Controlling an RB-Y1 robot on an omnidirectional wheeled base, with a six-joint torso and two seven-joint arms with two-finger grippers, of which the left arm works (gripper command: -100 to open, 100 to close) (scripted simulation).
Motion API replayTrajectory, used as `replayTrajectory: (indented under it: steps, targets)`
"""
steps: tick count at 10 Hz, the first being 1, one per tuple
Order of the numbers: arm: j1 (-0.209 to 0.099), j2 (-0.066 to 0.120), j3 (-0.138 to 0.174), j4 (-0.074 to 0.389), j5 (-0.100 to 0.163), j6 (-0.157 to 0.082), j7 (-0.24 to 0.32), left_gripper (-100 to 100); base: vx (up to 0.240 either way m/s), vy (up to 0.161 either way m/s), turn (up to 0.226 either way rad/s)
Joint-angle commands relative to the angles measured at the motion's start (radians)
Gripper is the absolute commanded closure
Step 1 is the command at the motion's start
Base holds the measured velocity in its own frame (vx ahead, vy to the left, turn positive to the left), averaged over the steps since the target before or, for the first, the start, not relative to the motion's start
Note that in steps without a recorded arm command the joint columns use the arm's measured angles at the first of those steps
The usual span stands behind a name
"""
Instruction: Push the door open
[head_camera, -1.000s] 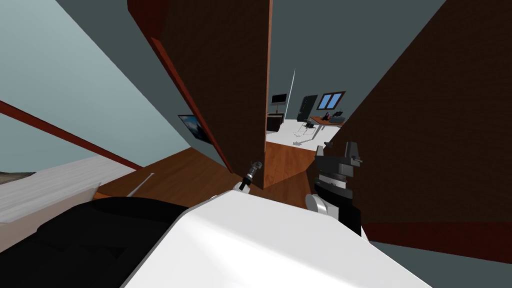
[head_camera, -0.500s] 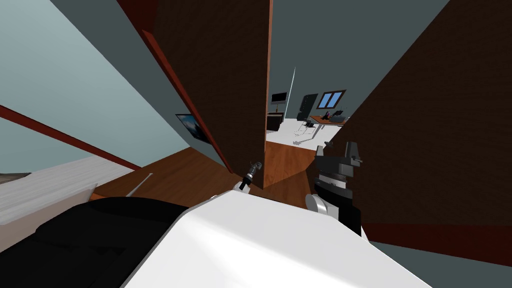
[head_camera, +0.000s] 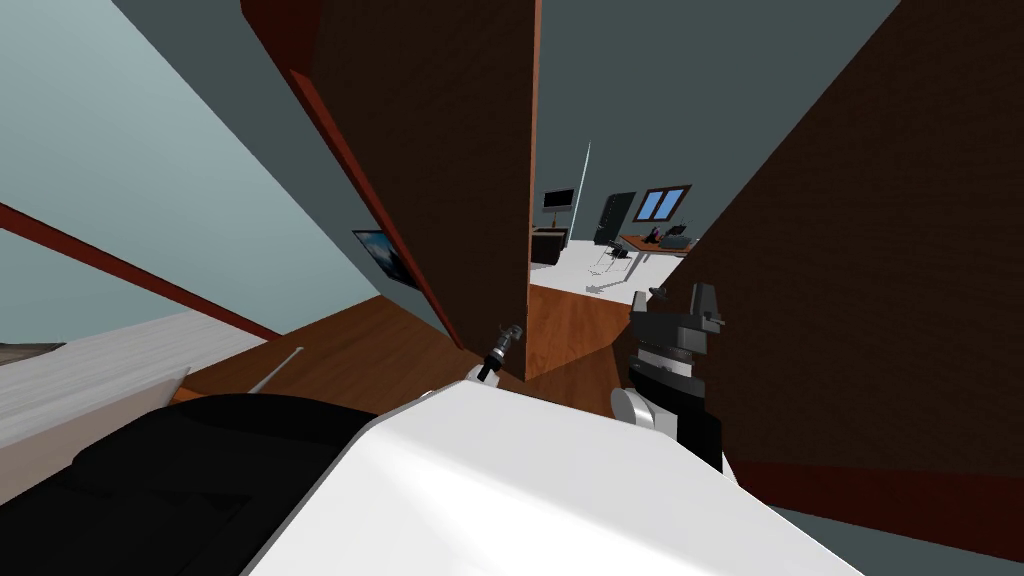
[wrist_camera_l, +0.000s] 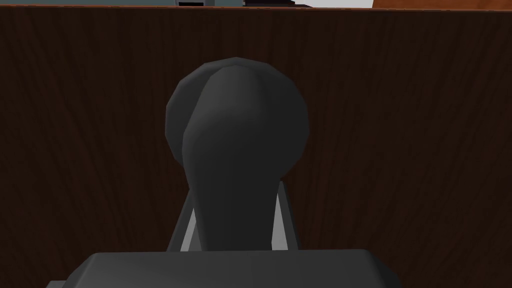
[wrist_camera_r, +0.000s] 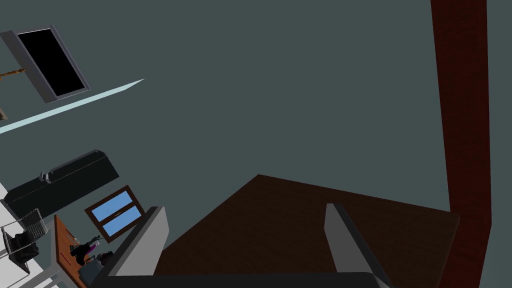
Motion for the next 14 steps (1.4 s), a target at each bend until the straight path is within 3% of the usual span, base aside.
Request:
replayTrajectory:
  steps: [1,6,14]
  targets:
    - [-0.001,0.011,0.017,-0.021,0.008,0.002,-0.005,100,0.176,-0.062,0.034]
    - [-0.001,0.017,0.039,-0.020,0.019,0.002,-0.014,100,0.102,-0.057,0.020]
    - [0.001,0.030,0.133,-0.013,0.067,0.005,-0.054,100,0.161,-0.109,0.062]
